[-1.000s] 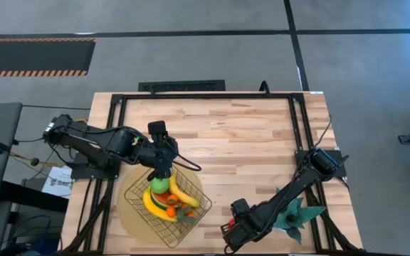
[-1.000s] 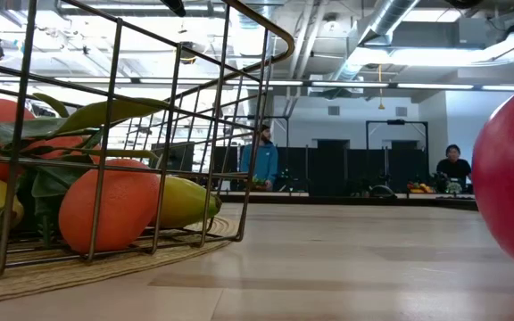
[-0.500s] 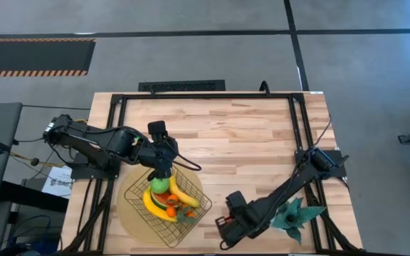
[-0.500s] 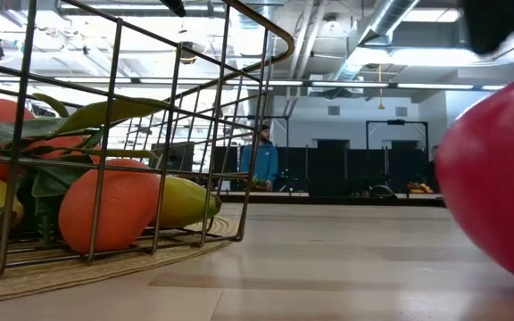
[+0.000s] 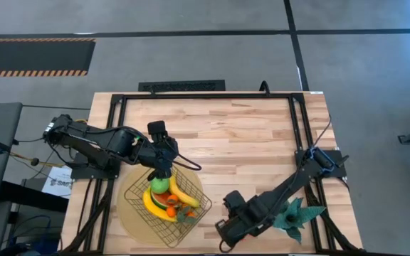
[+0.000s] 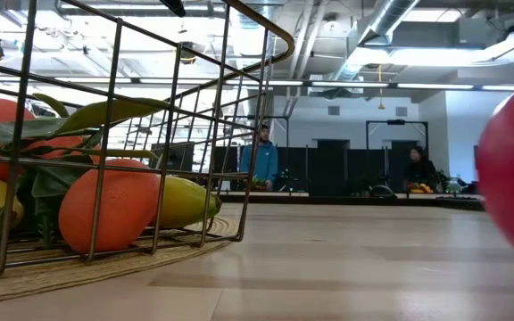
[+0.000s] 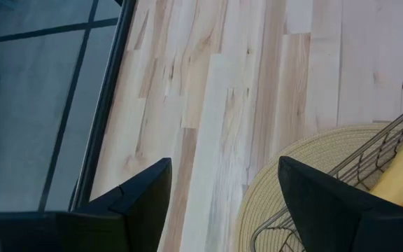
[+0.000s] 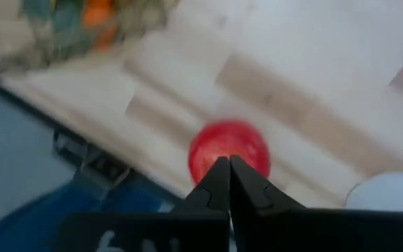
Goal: Build produce basket
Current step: Put the red apple into the gold wire basket
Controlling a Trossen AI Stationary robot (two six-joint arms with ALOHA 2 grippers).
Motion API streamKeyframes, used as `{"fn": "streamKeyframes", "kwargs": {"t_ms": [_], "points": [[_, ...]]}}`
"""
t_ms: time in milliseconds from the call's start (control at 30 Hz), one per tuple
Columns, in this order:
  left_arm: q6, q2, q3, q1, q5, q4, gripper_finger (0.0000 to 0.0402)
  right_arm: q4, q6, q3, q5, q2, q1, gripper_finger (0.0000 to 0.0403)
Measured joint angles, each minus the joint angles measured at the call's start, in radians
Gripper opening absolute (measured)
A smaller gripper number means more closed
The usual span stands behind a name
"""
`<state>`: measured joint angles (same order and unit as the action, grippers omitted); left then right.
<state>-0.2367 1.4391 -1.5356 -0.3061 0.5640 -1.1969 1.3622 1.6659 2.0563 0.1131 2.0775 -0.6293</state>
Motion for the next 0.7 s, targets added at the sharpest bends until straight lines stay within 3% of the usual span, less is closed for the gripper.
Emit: {"fn": "streamKeyframes", "kwargs": {"t_ms": [467, 567, 700], "points": [[0.007, 0.000, 0.000, 0.000, -0.003, 0.000, 0.0249, -0.066, 0.107, -0.006, -0.043, 0.007, -0.035, 0.0149], [0.007, 0.000, 0.000, 0.000, -0.008, 0.000, 0.0249, -0.105, 0.119, -0.034, -0.044, 0.023, -0.037, 0.0167], [0.007, 0.000, 0.000, 0.000, -0.009, -0.001, 0.0249, -0.114, 0.128, -0.047, -0.120, 0.070, -0.037, 0.0175]]}}
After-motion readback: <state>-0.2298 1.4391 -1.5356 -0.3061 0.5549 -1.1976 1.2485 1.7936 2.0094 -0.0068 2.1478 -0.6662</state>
